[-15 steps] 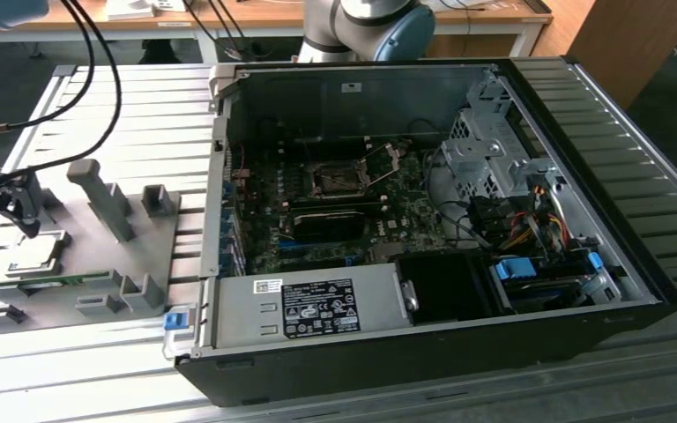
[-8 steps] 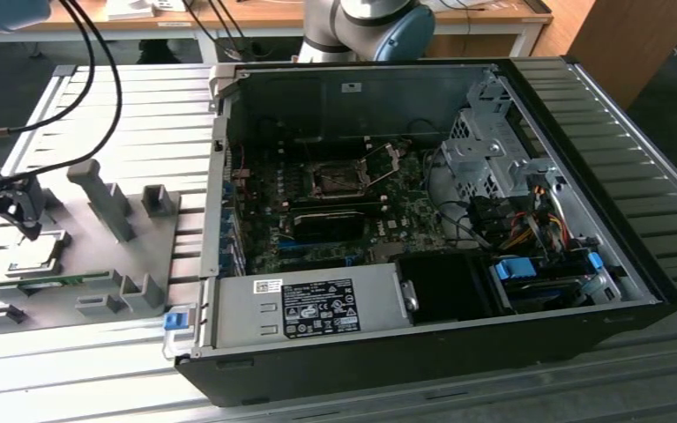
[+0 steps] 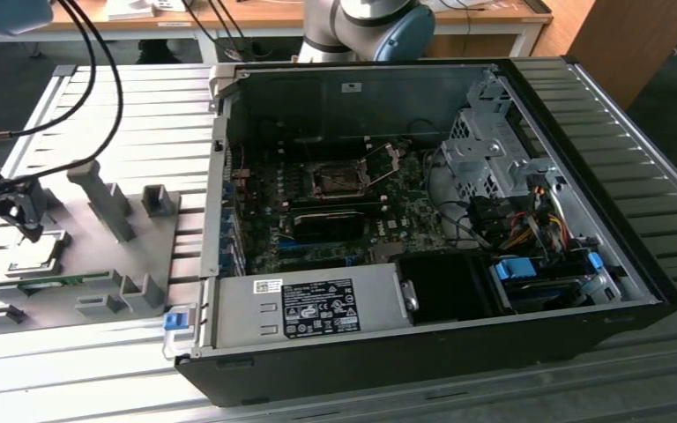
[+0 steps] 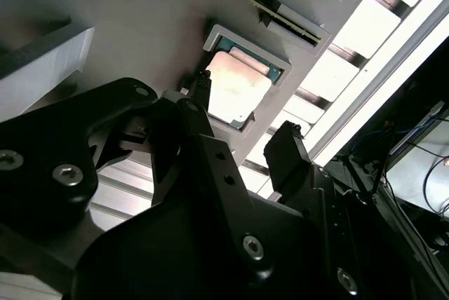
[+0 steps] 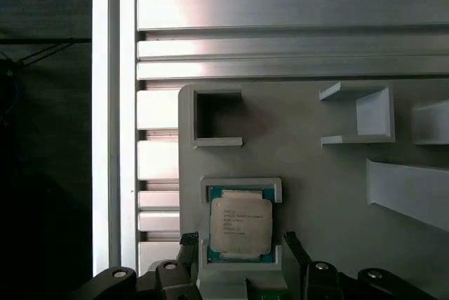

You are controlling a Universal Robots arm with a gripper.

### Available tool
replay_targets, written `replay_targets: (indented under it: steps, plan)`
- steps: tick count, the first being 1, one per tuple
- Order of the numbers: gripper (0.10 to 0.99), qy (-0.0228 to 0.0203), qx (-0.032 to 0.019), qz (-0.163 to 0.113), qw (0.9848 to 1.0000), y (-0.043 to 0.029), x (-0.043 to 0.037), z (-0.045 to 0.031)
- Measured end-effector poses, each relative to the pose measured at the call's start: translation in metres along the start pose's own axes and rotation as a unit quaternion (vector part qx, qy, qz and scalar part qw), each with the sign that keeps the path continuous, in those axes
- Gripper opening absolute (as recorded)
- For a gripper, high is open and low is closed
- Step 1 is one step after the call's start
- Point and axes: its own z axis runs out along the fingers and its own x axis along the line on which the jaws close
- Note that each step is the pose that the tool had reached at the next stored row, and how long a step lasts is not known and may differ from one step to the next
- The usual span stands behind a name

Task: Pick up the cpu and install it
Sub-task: 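Pick up the cpu and move it towards the insertion slot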

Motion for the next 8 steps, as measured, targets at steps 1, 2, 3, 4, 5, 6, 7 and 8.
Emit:
replay_targets:
  steps: [1, 2, 3, 4, 5, 6, 7, 8]
  plan:
    - [0.588, 0.0000, -0.0001, 0.000, 1.0000, 0.0000, 0.0000, 0.0005]
    - [0.588, 0.0000, 0.0000, 0.000, 1.0000, 0.0000, 0.0000, 0.0009]
    - [0.588, 0.0001, 0.0000, 0.000, 1.0000, 0.0000, -0.0001, 0.0011]
    - [0.588, 0.0001, 0.0001, 0.000, 1.0000, 0.0000, -0.0001, 0.0013]
    - [0.588, 0.0001, 0.0000, 0.000, 1.0000, 0.0000, -0.0004, 0.0015]
    - [0.588, 0.0001, 0.0000, 0.000, 1.0000, 0.0000, -0.0006, 0.0018]
    - [0.588, 0.0000, 0.0000, 0.000, 1.0000, 0.0000, -0.0009, 0.0021]
    - [0.588, 0.0000, 0.0000, 0.000, 1.0000, 0.0000, -0.0011, 0.0023]
